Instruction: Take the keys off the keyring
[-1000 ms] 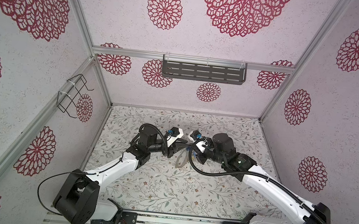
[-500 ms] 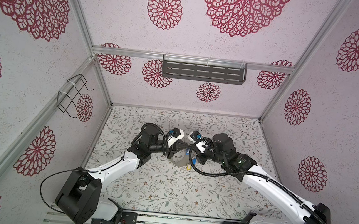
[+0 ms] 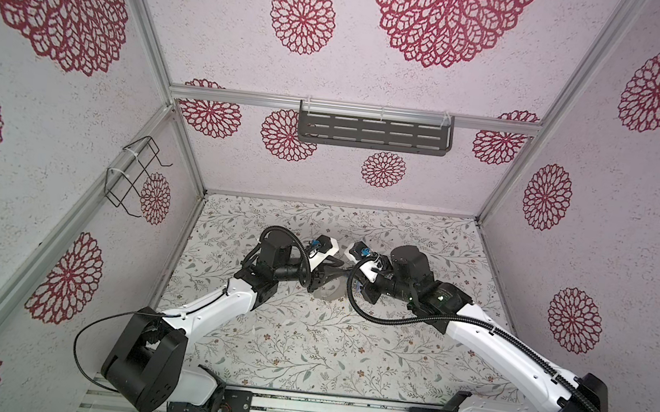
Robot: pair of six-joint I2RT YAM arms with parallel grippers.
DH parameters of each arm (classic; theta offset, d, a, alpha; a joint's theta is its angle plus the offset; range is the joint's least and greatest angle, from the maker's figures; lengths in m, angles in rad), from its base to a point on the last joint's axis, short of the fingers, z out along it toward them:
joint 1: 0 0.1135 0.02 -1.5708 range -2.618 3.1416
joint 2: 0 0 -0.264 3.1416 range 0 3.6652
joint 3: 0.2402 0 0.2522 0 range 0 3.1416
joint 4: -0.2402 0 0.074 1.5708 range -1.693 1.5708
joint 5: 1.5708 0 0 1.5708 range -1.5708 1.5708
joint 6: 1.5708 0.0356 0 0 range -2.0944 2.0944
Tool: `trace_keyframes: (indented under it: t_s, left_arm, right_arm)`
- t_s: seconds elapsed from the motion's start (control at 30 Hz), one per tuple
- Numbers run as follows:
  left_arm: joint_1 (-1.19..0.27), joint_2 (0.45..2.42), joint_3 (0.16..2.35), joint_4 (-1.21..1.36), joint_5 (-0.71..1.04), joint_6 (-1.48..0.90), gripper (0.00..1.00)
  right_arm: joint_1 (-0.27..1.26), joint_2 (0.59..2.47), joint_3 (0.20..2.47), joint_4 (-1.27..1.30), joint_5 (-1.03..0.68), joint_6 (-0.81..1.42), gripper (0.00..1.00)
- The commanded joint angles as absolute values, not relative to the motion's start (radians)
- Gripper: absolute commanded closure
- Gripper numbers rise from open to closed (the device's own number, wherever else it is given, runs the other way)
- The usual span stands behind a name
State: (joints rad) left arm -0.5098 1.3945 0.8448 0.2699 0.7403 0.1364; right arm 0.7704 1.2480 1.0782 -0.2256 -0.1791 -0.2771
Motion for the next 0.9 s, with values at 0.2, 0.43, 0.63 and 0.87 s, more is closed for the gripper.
trace_keyframes:
  t_s: [0.2, 0.43, 0.63, 0.87]
  left_arm:
    - [-0.531, 1.351, 0.864, 0.279, 0.785, 0.152, 0.82]
    - [-0.531, 1.329, 0.859, 0.278, 0.802, 0.150, 0.59]
    - [-0.527, 1.327, 0.856, 0.282, 0.807, 0.147, 0.65]
    - [-0.528, 1.341, 0.859, 0.276, 0.800, 0.146, 0.68]
  right_arm:
    - [0.773, 1.234, 1.098, -0.181, -0.180, -0.270, 1.00]
    - [0.773, 1.229, 1.094, -0.184, -0.160, -0.279, 1.00]
    - [0.773, 1.225, 1.093, -0.178, -0.161, -0.278, 1.00]
    - [0.773, 1.221, 1.101, -0.178, -0.173, -0.272, 1.00]
